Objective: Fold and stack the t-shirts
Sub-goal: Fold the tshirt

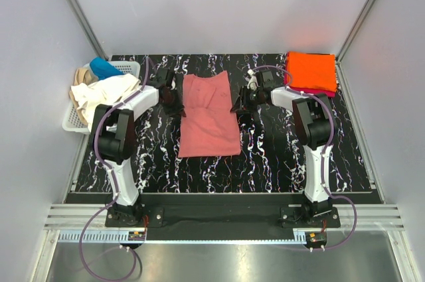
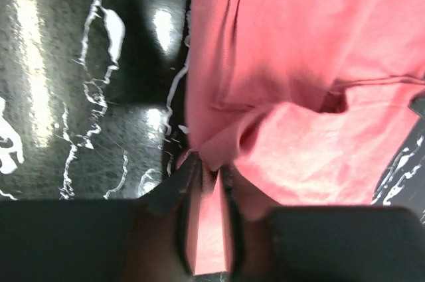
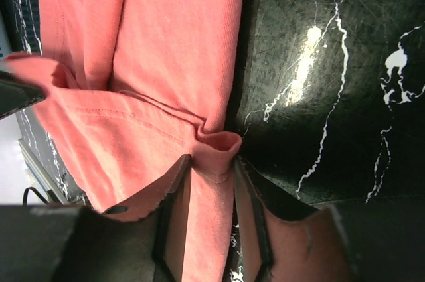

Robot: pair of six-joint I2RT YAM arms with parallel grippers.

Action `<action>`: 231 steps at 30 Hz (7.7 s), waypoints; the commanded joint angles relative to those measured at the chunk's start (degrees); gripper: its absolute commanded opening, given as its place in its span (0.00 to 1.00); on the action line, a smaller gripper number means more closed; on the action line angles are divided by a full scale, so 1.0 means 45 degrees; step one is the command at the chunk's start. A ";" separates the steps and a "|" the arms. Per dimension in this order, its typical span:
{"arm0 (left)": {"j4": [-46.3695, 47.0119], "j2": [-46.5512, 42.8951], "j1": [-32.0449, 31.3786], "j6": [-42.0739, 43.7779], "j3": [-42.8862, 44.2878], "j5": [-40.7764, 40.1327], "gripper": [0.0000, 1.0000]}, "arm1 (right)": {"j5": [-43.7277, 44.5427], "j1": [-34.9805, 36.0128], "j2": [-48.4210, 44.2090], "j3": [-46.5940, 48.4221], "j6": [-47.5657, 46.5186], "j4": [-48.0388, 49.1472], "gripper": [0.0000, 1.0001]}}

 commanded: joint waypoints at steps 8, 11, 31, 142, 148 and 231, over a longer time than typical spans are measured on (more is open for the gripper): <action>-0.0403 0.0304 0.0206 -0.0177 0.0447 -0.0526 0.40 | 0.1153 -0.0061 -0.1718 0.0273 0.0228 -0.1392 0.47; -0.0852 -0.0223 0.0206 0.0038 0.0623 -0.1420 0.43 | 0.1621 -0.0061 -0.2343 0.0079 0.0637 -0.1938 0.51; 0.2860 -0.2610 -0.0087 -0.0701 -0.4964 0.1604 0.40 | 0.1719 0.1401 -0.7501 -0.7616 0.5442 -0.1063 0.61; 0.3029 0.5985 0.2002 -0.2345 1.0818 0.5119 0.00 | -0.1152 -0.1115 0.5386 1.4387 0.3782 -0.4500 0.05; 0.6445 0.7427 0.2412 -0.2949 1.0780 0.5075 0.98 | -0.0174 -0.1389 0.6658 1.5411 0.4153 -0.3175 0.46; 0.2311 0.2585 0.1143 0.4919 0.4410 0.3669 0.63 | 0.0980 -0.1037 -0.0667 0.4001 -0.4003 -0.2761 0.50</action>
